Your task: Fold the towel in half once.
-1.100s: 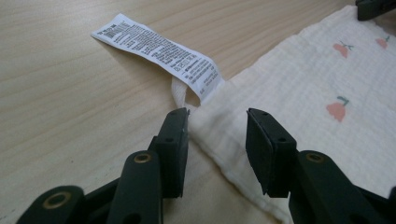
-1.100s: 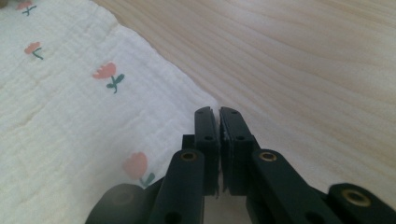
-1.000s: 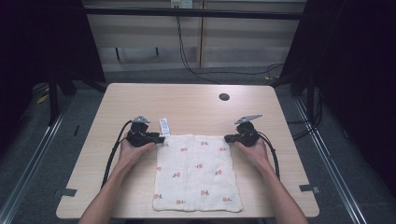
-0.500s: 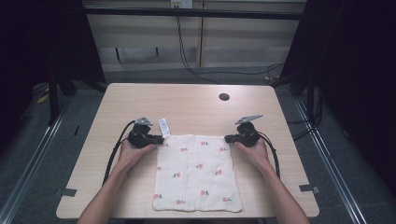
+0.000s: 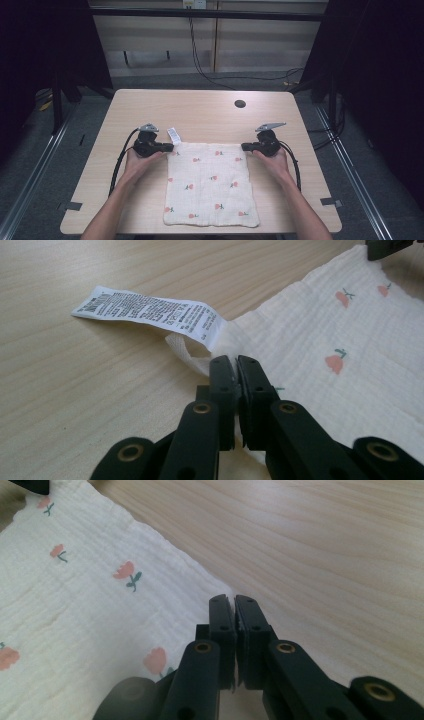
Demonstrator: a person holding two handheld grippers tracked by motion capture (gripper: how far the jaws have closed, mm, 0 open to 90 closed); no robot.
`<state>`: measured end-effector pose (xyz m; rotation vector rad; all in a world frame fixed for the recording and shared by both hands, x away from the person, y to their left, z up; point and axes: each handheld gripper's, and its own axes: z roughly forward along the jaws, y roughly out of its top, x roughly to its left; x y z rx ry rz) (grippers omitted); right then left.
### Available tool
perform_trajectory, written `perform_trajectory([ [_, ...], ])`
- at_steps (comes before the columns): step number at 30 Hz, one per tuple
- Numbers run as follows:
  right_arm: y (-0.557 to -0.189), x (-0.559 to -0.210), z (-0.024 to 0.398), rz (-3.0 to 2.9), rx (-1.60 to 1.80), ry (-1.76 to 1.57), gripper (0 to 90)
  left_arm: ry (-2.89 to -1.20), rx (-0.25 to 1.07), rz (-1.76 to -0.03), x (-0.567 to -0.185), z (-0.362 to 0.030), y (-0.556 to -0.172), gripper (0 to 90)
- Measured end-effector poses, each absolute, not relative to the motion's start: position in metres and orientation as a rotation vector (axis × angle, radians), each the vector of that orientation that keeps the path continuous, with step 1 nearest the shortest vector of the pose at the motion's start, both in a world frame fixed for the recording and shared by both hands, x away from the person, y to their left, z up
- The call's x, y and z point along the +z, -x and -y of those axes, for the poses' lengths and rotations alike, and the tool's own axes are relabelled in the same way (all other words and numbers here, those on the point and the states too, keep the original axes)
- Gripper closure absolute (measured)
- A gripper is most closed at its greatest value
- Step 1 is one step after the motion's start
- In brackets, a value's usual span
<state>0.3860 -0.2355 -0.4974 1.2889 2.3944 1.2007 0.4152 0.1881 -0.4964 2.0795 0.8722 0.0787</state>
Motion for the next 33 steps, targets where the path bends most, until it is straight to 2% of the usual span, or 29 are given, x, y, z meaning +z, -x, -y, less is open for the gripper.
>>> perform_trajectory([
  [33,-0.38,-0.471,0.241,-2.294,1.347,-1.219,87.2,-1.941,0.122,-0.822,-0.47,-0.2,-0.409,86.6],
])
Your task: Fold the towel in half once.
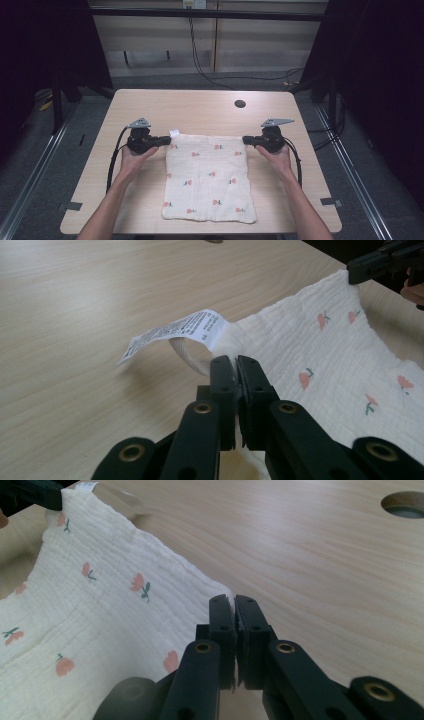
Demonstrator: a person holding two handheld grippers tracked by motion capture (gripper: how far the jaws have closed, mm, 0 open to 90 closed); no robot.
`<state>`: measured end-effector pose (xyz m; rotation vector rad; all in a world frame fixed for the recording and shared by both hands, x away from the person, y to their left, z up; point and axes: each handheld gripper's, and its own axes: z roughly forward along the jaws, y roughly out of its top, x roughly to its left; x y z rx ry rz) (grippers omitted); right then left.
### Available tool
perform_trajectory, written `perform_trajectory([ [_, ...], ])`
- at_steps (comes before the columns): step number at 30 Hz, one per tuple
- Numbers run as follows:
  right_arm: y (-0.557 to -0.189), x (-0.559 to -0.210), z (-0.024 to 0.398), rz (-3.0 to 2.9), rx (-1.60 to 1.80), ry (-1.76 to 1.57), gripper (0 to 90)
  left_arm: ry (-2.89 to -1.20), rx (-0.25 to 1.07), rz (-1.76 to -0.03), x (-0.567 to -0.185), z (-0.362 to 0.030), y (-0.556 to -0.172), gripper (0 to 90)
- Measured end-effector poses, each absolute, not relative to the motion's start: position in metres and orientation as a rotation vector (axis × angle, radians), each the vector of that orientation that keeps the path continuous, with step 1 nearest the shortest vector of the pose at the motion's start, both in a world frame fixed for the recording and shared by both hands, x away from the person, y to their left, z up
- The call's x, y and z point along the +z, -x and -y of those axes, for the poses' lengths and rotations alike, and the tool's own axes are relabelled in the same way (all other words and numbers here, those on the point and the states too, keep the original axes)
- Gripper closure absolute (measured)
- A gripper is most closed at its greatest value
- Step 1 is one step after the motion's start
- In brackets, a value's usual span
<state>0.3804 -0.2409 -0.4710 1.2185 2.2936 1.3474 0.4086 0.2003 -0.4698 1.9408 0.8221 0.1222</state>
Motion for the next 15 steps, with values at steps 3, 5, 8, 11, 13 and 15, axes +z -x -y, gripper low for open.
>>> perform_trajectory([
  [3,-0.38,-0.466,0.242,-2.271,1.371,-1.208,87.2,-1.919,0.128,-0.825,-0.467,-0.203,-0.408,86.7],
  [5,-0.379,-0.464,0.243,-2.264,1.38,-1.207,87.2,-1.913,0.132,-0.816,-0.464,-0.205,-0.408,86.7],
  [8,-0.379,-0.461,0.242,-2.257,1.39,-1.201,87.2,-1.905,0.139,-0.805,-0.461,-0.204,-0.406,86.7],
  [11,-0.379,-0.46,0.242,-2.249,1.395,-1.194,87.3,-1.904,0.149,-0.793,-0.458,-0.202,-0.405,86.7],
  [13,-0.378,-0.459,0.242,-2.246,1.397,-1.197,87.2,-1.904,0.15,-0.787,-0.456,-0.201,-0.404,86.7],
  [15,-0.377,-0.457,0.243,-2.241,1.4,-1.197,87.2,-1.903,0.146,-0.782,-0.455,-0.201,-0.403,86.7],
])
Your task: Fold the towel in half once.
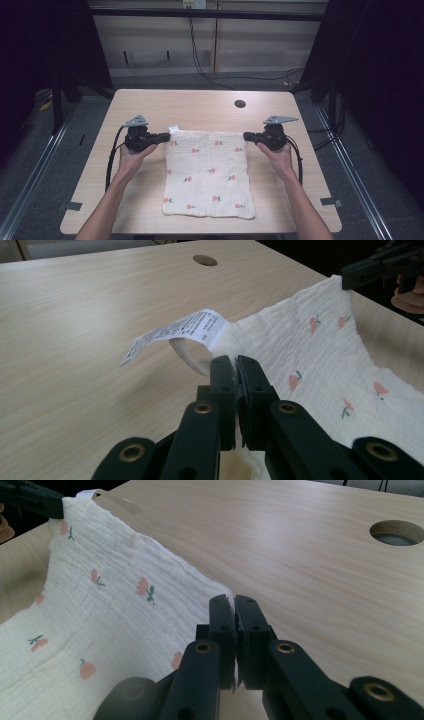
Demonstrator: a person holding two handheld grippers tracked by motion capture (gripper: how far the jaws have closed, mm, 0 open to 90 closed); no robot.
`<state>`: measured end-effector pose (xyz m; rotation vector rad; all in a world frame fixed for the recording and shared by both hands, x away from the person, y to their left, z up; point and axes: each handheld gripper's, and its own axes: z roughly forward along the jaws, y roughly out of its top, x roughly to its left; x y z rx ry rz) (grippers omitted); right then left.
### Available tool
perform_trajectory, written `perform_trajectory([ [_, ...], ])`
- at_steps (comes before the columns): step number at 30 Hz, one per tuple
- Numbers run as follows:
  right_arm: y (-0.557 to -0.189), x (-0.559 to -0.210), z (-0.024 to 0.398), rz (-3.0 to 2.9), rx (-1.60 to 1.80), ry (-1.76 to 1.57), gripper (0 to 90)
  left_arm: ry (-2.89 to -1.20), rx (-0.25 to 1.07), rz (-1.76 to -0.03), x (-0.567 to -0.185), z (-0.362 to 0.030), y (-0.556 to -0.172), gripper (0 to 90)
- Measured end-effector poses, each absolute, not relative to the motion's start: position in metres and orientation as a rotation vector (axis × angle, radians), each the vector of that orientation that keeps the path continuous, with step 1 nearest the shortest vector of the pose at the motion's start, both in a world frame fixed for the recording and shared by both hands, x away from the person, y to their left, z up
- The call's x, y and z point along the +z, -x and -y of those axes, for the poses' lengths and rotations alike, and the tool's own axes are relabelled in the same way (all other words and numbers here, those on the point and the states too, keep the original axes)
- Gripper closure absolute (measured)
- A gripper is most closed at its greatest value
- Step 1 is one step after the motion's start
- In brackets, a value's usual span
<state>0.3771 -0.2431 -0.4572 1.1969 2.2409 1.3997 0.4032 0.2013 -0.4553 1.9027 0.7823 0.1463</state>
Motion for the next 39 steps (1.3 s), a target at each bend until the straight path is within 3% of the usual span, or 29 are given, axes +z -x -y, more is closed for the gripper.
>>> perform_trajectory([
  [25,-0.364,-0.43,0.248,-2.225,1.407,-1.148,87.2,-1.927,0.162,-0.72,-0.441,-0.195,-0.391,86.7],
  [39,-0.335,-0.421,0.253,-2.277,1.4,-1.109,87.2,-1.951,0.141,-0.67,-0.437,-0.194,-0.365,86.7],
])
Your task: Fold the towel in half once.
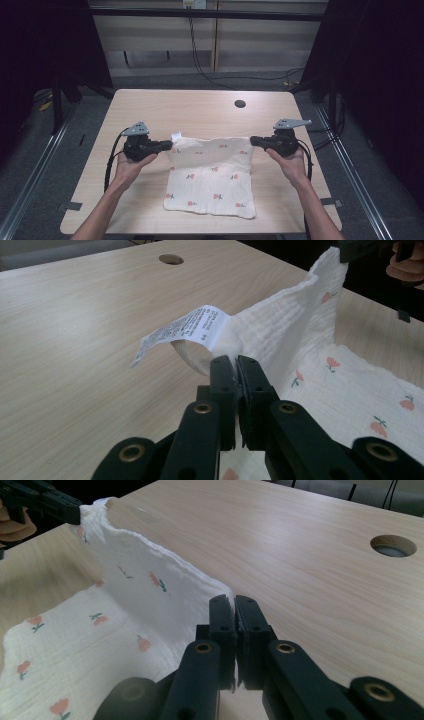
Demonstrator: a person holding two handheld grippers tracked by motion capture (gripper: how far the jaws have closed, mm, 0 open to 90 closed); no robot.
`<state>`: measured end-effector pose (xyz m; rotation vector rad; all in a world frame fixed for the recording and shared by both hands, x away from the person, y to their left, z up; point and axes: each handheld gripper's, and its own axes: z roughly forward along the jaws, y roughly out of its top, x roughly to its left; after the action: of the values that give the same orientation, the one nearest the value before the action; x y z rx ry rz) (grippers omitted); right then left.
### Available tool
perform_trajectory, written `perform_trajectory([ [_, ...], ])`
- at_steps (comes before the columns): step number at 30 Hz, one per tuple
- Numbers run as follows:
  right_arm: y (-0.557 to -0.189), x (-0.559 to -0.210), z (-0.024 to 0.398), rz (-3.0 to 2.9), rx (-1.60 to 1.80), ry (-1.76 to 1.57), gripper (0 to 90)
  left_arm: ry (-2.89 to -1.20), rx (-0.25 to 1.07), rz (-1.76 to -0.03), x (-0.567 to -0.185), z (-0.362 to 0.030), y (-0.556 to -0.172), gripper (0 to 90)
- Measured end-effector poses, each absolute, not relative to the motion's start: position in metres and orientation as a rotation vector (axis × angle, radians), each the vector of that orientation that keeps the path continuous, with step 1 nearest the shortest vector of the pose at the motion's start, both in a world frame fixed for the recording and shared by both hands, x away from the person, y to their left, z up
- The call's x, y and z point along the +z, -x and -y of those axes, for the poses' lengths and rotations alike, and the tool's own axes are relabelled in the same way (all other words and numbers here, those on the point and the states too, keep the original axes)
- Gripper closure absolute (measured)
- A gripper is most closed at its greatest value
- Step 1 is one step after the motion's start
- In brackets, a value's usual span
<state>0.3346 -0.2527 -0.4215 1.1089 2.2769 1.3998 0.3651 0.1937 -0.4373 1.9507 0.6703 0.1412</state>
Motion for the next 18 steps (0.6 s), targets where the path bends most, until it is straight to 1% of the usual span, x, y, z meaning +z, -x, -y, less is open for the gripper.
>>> perform_trajectory([
  [18,-0.294,-0.41,0.251,-2.324,1.363,-1.024,87.2,-2.001,0.177,-0.607,-0.421,-0.196,-0.335,86.6],
])
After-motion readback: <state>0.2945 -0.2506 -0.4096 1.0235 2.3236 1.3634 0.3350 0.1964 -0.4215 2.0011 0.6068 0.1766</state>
